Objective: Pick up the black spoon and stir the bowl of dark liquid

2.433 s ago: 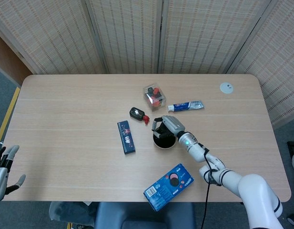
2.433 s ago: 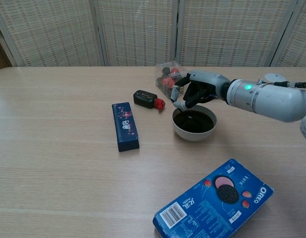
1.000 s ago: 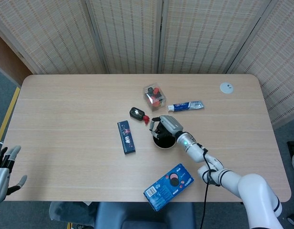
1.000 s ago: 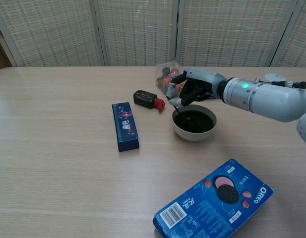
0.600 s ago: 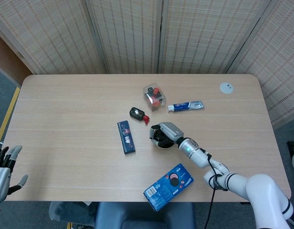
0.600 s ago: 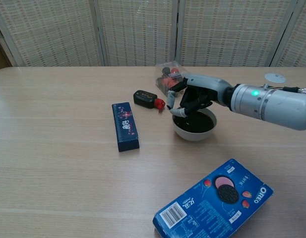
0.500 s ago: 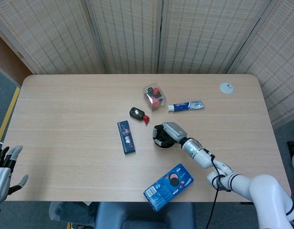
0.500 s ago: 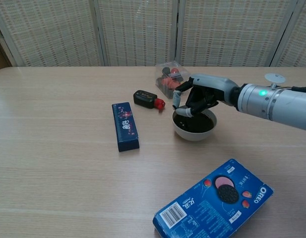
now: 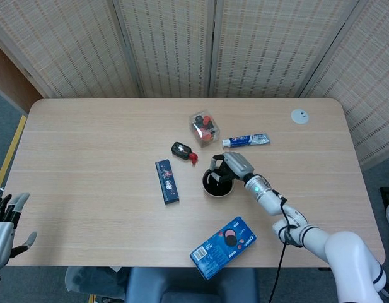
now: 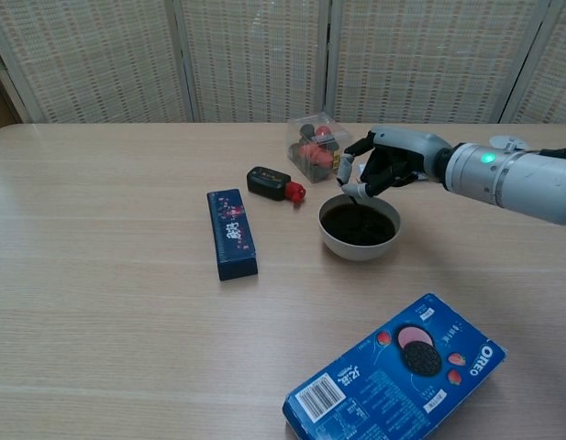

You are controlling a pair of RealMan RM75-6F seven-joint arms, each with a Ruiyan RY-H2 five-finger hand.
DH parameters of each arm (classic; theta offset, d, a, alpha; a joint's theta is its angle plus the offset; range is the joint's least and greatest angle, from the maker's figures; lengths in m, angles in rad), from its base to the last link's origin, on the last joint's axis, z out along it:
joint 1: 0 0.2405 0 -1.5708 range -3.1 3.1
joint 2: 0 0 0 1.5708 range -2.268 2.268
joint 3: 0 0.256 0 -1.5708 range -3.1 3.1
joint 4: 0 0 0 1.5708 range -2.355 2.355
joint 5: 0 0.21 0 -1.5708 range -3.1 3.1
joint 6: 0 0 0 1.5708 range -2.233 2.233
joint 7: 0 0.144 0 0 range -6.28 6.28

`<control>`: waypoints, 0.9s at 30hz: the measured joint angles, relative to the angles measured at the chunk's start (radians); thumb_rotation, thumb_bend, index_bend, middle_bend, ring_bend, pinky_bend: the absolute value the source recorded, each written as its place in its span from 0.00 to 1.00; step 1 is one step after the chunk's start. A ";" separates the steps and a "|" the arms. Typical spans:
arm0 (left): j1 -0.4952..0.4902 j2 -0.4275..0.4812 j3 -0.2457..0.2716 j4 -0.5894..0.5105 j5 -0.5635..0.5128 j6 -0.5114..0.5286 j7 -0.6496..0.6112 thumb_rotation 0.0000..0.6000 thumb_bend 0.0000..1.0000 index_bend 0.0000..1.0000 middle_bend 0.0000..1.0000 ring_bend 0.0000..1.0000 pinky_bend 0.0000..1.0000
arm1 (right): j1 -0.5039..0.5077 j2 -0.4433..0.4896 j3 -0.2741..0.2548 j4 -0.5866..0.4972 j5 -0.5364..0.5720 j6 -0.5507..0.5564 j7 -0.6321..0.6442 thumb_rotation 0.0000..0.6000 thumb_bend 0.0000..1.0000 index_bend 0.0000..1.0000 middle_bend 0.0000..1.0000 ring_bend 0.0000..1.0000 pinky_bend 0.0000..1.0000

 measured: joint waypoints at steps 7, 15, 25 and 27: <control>0.003 0.001 0.001 0.002 -0.003 0.002 -0.003 1.00 0.26 0.00 0.00 0.00 0.00 | 0.044 -0.056 0.022 0.054 0.005 -0.034 0.005 1.00 0.50 0.70 1.00 1.00 1.00; 0.008 0.003 0.003 0.004 -0.002 0.007 -0.008 1.00 0.26 0.00 0.00 0.00 0.00 | 0.044 -0.050 -0.002 0.009 -0.035 -0.008 0.023 1.00 0.50 0.70 1.00 1.00 1.00; 0.008 0.005 0.005 -0.008 0.013 0.014 0.000 1.00 0.26 0.00 0.00 0.00 0.00 | 0.000 0.022 -0.041 -0.080 -0.059 0.038 -0.001 1.00 0.50 0.70 1.00 1.00 1.00; 0.008 0.005 0.006 -0.010 0.016 0.015 0.002 1.00 0.26 0.00 0.00 0.00 0.00 | -0.005 0.031 -0.040 -0.090 -0.053 0.038 -0.010 1.00 0.50 0.70 1.00 1.00 1.00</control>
